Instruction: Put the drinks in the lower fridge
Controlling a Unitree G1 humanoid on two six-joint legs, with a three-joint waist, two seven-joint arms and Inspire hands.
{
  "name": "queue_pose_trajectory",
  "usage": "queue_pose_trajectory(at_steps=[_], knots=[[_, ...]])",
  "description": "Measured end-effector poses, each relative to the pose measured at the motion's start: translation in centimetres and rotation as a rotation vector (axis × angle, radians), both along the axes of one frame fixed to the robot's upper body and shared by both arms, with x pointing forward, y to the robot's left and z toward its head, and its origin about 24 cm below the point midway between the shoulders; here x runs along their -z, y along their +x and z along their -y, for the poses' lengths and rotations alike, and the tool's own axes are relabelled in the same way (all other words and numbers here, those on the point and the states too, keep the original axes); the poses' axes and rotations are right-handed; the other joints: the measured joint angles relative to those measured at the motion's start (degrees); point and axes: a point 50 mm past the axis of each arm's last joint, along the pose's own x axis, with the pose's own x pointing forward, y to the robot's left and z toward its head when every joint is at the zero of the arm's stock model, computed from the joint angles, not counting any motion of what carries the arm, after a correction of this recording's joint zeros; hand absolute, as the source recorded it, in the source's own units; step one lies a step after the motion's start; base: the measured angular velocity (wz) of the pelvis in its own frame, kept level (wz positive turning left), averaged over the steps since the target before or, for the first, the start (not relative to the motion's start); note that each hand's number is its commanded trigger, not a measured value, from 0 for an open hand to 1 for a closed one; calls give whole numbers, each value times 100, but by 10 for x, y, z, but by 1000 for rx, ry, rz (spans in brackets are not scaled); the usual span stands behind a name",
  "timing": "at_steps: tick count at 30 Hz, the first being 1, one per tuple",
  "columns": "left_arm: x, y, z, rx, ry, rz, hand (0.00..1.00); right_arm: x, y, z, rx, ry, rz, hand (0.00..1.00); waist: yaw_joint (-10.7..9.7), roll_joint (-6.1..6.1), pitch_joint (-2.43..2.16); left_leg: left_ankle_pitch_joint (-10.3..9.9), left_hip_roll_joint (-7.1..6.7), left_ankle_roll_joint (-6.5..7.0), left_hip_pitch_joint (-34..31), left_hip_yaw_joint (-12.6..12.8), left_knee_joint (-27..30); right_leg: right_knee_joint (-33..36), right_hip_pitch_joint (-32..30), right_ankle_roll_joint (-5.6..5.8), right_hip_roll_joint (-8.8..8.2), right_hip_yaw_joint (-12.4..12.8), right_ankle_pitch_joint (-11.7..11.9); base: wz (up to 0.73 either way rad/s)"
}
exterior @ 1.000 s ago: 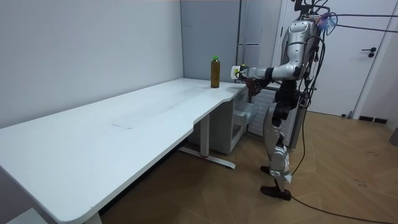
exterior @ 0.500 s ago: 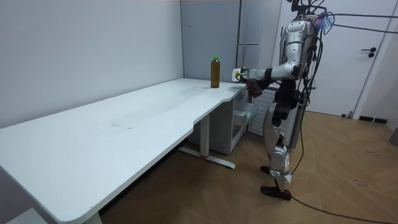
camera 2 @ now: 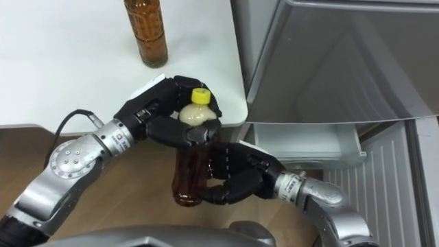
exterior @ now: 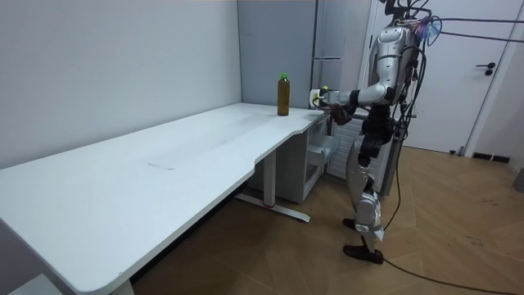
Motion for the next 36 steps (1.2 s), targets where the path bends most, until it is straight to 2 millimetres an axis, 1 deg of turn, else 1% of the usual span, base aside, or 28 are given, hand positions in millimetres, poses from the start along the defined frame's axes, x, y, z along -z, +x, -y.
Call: queue_pose_trajectory(at_steps=[4,9,11,15,16,17,18,19,26,36], knots=[[-1,0,2,7,-21,-1,100,1,-2,-7,5,47,-18,100,-3,5,3,0,-1,0,2,0,0,0,1,-1,0,3,0,0],[-1,0,3,14,-39,-5,100,1,-2,-9,6,52,-19,100,4,14,10,0,-2,0,2,0,0,0,3,-1,0,3,0,0],[-2,0,4,21,-46,-4,100,1,-2,-10,5,55,-19,100,1,32,22,0,-2,0,1,0,-1,0,1,-1,1,3,0,0],[-2,-1,4,30,-48,-6,100,1,-3,-10,2,57,-18,100,-1,41,28,0,0,0,-1,0,-6,2,-4,-1,4,2,0,0],[-2,-1,4,31,-48,-6,85,1,-3,-11,2,57,-18,100,0,41,28,0,0,0,-2,0,-7,2,-4,-1,4,3,0,0],[-2,-1,4,32,-48,-6,58,1,-3,-11,1,58,-19,100,-1,41,28,0,-1,0,-2,0,-9,2,-5,-1,3,3,0,0],[-2,-1,4,33,-48,-6,35,1,-3,-11,1,58,-19,100,0,41,28,-1,-1,0,-2,0,-10,2,-5,0,3,3,0,0],[-2,-1,4,34,-48,-6,0,1,-3,-11,1,58,-19,100,0,40,28,-1,-1,0,-2,0,-11,2,-6,0,3,3,0,0],[-2,-1,5,32,-53,-5,0,1,-2,-9,18,48,-19,100,-1,41,28,-1,-1,0,1,3,-11,1,-6,-1,5,10,0,0],[-8,1,9,-1,-109,39,0,-1,0,-13,76,123,-30,100,-7,54,32,0,-1,0,53,-1,-12,-20,62,-1,4,-3,1,0]])
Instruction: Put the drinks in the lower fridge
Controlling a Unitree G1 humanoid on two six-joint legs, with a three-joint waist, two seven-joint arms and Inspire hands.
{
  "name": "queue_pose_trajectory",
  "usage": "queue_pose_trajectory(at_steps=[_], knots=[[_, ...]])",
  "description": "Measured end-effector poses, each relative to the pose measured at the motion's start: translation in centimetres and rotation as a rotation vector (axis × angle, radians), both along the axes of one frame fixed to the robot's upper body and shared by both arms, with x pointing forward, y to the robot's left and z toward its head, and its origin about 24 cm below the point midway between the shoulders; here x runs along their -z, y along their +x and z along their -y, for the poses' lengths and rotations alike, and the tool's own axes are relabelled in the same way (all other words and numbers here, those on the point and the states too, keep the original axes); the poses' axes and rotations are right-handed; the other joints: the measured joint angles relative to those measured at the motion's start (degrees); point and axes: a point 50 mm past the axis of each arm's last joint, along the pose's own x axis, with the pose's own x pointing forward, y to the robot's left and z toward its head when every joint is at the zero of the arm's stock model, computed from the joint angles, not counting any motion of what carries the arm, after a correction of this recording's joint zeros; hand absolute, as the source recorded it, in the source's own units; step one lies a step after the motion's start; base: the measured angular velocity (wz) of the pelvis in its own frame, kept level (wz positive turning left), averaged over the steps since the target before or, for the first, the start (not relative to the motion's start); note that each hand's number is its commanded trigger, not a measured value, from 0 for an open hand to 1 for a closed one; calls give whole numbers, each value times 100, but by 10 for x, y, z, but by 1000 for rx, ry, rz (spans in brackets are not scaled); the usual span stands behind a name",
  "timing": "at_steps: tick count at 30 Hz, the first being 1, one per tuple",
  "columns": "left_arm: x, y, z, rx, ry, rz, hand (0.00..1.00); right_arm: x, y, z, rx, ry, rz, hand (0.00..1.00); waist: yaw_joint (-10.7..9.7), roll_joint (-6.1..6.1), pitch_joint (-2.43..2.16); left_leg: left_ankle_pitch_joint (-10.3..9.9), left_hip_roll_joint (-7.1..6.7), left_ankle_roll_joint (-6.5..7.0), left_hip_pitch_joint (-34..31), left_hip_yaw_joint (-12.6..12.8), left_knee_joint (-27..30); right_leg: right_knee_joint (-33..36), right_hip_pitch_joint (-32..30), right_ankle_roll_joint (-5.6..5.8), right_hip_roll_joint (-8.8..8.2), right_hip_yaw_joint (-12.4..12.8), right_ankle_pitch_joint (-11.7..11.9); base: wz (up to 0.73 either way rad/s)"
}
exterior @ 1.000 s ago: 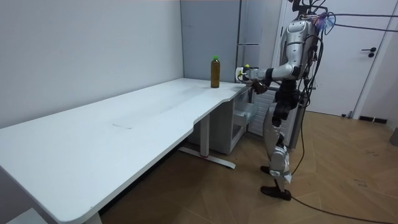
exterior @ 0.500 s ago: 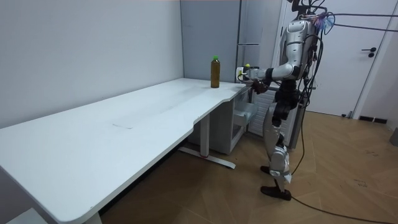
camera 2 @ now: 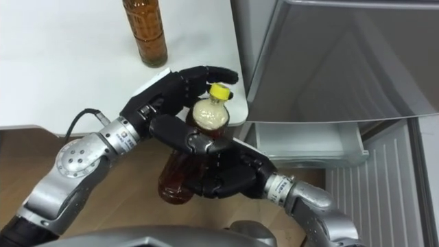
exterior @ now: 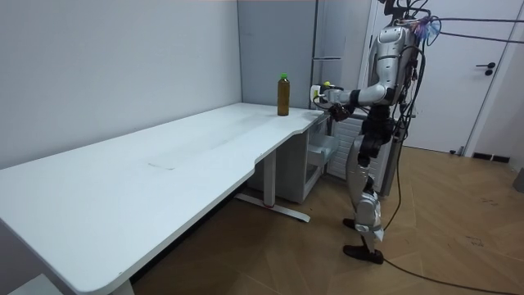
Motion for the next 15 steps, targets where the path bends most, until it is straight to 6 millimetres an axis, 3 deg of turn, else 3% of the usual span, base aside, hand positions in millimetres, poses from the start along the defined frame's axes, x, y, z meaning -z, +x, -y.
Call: queue_pose_trajectory(at_steps=[6,9,12,15], knots=[[-13,2,1,-11,-26,57,0,-4,4,-2,41,47,23,100,20,25,14,-3,7,-1,61,-3,11,1,59,-4,3,-2,6,0],[-29,4,-2,-23,-27,131,0,-9,7,0,44,68,74,100,15,116,16,-5,7,0,71,-19,-2,3,78,-2,1,-23,17,1],[-53,5,-7,-42,-41,238,0,-10,6,5,57,72,82,100,22,165,9,-5,15,-2,116,-13,-4,2,118,-2,6,-22,17,0],[-91,5,-23,-145,-118,435,0,-3,-9,16,95,39,38,100,52,191,9,-5,15,-2,188,-11,-37,-14,188,-2,8,-38,17,0]])
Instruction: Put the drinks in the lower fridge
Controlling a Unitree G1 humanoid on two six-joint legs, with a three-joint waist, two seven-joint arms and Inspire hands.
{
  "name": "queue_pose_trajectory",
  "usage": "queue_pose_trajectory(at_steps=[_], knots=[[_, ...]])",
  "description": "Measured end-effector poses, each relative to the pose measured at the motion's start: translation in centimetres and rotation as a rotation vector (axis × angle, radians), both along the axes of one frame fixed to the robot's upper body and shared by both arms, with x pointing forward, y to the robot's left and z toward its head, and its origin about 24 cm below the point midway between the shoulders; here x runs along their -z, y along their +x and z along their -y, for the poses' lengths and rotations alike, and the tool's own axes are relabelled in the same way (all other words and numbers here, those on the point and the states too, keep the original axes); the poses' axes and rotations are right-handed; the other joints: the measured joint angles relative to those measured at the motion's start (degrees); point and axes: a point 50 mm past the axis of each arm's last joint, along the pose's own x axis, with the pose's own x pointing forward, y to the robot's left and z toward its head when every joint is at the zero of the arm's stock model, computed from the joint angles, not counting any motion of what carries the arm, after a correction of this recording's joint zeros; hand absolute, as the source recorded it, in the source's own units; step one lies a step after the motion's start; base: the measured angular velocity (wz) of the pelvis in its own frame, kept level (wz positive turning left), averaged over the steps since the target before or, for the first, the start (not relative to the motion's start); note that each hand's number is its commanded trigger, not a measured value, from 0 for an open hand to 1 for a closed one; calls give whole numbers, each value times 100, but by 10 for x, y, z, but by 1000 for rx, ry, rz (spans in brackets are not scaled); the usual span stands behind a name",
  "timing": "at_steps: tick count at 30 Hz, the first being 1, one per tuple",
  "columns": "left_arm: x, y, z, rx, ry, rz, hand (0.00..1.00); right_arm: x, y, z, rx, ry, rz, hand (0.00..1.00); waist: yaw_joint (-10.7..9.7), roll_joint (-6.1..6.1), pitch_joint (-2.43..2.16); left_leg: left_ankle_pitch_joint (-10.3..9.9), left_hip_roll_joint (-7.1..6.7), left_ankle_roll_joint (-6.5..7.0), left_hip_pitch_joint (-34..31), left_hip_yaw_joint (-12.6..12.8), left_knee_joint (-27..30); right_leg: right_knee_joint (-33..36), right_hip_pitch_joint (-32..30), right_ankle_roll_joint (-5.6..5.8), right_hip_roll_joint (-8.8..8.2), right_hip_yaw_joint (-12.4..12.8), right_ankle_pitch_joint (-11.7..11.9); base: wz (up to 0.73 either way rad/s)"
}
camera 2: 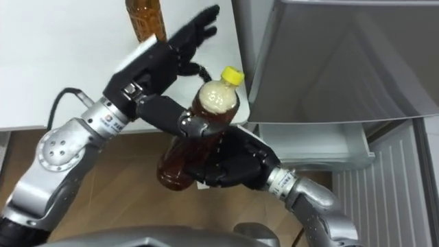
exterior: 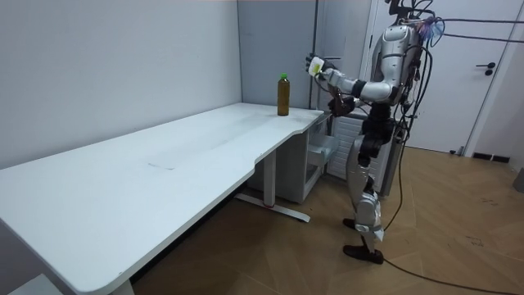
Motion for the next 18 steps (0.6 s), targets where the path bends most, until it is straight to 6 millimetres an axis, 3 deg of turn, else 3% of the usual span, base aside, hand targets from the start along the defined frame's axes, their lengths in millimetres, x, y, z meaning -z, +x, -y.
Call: queue_pose_trajectory(at_steps=[2,5,11,14,18], knots=[[-23,-3,-15,-100,-72,138,0,6,-15,7,9,-26,-47,100,72,11,9,0,-7,0,62,-4,-47,-35,67,2,3,-13,-1,0],[-39,-7,-24,-172,-108,228,0,9,-23,12,0,-65,-59,100,142,-3,-2,0,-14,1,86,-11,-49,-39,68,2,-4,-21,-1,-1],[-57,-14,-31,-287,-126,356,0,10,-26,14,-15,-90,-59,100,299,64,2,0,-11,1,237,-56,-63,-109,272,3,-3,-54,0,4],[-71,-22,-52,-513,-101,522,0,11,-33,23,-5,-157,-61,100,421,211,-44,2,-12,0,394,-52,-171,-167,384,6,5,-58,-1,0],[-88,-38,-70,-703,-99,699,0,14,-47,33,31,-186,-90,100,626,221,-47,6,-8,-4,471,-82,-185,-191,444,7,2,-64,-3,3]])
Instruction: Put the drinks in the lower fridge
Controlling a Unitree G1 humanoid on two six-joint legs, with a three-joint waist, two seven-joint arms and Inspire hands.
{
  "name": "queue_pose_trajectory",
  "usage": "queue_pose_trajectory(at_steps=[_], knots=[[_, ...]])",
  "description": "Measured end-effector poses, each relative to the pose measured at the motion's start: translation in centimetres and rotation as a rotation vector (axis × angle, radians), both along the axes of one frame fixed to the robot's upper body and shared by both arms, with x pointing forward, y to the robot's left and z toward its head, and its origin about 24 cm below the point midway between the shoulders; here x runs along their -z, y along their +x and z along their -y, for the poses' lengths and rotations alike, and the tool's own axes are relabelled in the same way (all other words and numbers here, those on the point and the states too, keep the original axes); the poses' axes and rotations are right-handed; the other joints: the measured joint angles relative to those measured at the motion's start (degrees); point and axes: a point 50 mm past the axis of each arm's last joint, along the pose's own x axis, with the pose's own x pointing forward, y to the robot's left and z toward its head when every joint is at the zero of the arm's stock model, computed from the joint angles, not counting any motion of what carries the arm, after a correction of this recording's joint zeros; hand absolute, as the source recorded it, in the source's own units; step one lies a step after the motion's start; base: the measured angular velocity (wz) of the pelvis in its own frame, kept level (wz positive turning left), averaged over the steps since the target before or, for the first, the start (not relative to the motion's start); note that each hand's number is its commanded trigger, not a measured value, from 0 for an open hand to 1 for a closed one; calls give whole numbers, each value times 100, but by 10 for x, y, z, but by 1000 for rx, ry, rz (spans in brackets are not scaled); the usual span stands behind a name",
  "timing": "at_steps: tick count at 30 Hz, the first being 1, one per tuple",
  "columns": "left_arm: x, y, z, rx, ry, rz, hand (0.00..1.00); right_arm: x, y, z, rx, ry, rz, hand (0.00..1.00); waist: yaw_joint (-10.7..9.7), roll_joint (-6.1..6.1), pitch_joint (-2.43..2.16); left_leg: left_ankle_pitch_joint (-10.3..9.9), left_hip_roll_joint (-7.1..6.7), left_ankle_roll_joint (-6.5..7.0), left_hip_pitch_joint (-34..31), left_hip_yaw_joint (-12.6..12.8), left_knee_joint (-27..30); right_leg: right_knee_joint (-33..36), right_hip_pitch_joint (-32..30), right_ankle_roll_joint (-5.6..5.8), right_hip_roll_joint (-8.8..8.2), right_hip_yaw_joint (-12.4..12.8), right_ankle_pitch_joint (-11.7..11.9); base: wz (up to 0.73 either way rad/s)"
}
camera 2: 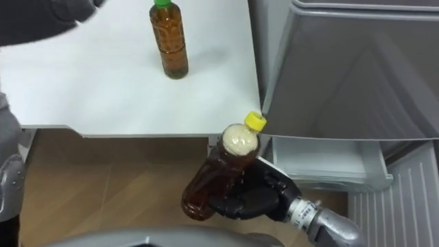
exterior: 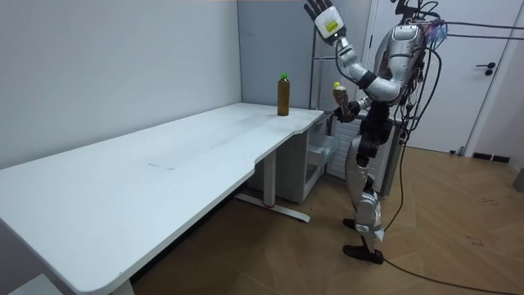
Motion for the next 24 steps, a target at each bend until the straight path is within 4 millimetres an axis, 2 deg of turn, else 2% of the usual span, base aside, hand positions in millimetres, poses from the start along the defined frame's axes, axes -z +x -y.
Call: queue_pose_trajectory(at_steps=[4,5,6,9,15,19,24], knots=[[-8,-12,-12,-193,-4,143,0,4,-13,-1,22,1,-29,100,204,-72,-17,0,-5,0,-9,-82,10,-4,24,2,-3,-86,-2,8],[-9,-15,-15,-231,-28,166,0,5,-16,-1,26,2,-38,100,293,-97,-35,0,-6,1,-12,-82,6,0,48,2,-4,-91,-2,0],[-10,-16,-18,-252,-39,178,0,5,-18,-2,28,3,-41,100,313,-83,-28,-1,-6,1,-7,-85,7,0,60,2,-4,-100,-2,4],[-14,-24,-32,-361,-102,247,0,6,-25,-3,42,6,-61,100,420,-118,-51,-2,-2,0,18,-100,3,-26,121,1,-2,-137,-1,1],[-14,-40,-70,-582,-237,342,0,8,-30,4,97,-19,-86,100,553,-107,-55,-3,-15,1,138,-155,-57,-89,256,-1,-11,-184,1,4],[0,-45,-95,-734,-287,302,0,7,-29,17,187,-69,-84,100,576,-80,-61,-3,-21,1,195,-205,-62,-107,328,1,-17,-232,-1,5],[32,-60,-125,-897,-391,148,0,7,-28,34,297,-139,-115,100,418,-55,-68,-2,-34,1,167,-254,-76,-184,333,8,-32,-301,-10,4]])
